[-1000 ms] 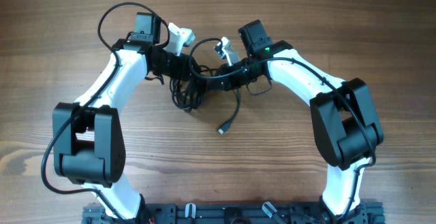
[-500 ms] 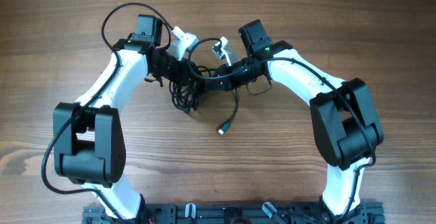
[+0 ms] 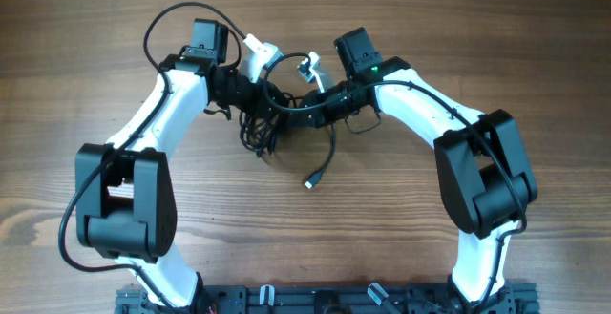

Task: Untangle cables

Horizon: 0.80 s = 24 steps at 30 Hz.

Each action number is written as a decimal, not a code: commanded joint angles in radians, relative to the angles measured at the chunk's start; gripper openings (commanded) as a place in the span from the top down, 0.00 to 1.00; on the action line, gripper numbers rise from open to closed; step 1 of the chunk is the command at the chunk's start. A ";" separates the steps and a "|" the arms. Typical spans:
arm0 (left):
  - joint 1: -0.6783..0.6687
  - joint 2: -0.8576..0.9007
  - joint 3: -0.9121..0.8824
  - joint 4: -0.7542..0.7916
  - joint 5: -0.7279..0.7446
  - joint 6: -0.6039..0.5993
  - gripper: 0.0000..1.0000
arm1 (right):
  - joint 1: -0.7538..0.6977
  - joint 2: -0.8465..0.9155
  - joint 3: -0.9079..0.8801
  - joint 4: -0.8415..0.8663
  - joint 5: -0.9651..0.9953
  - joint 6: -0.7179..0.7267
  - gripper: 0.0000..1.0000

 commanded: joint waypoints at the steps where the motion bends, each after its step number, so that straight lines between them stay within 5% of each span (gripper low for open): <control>1: -0.041 -0.027 0.005 0.006 -0.036 0.024 0.62 | 0.008 0.016 -0.006 0.006 -0.047 -0.018 0.96; 15: -0.060 -0.027 -0.030 0.067 -0.131 0.024 0.67 | 0.008 0.016 -0.006 0.006 -0.047 -0.019 0.96; 21: -0.060 -0.027 -0.048 0.097 -0.135 0.024 0.90 | 0.008 0.016 -0.006 0.007 -0.047 -0.021 0.96; 24: -0.060 -0.027 -0.048 0.097 -0.157 0.024 0.92 | 0.008 0.016 -0.006 0.007 -0.047 -0.021 0.96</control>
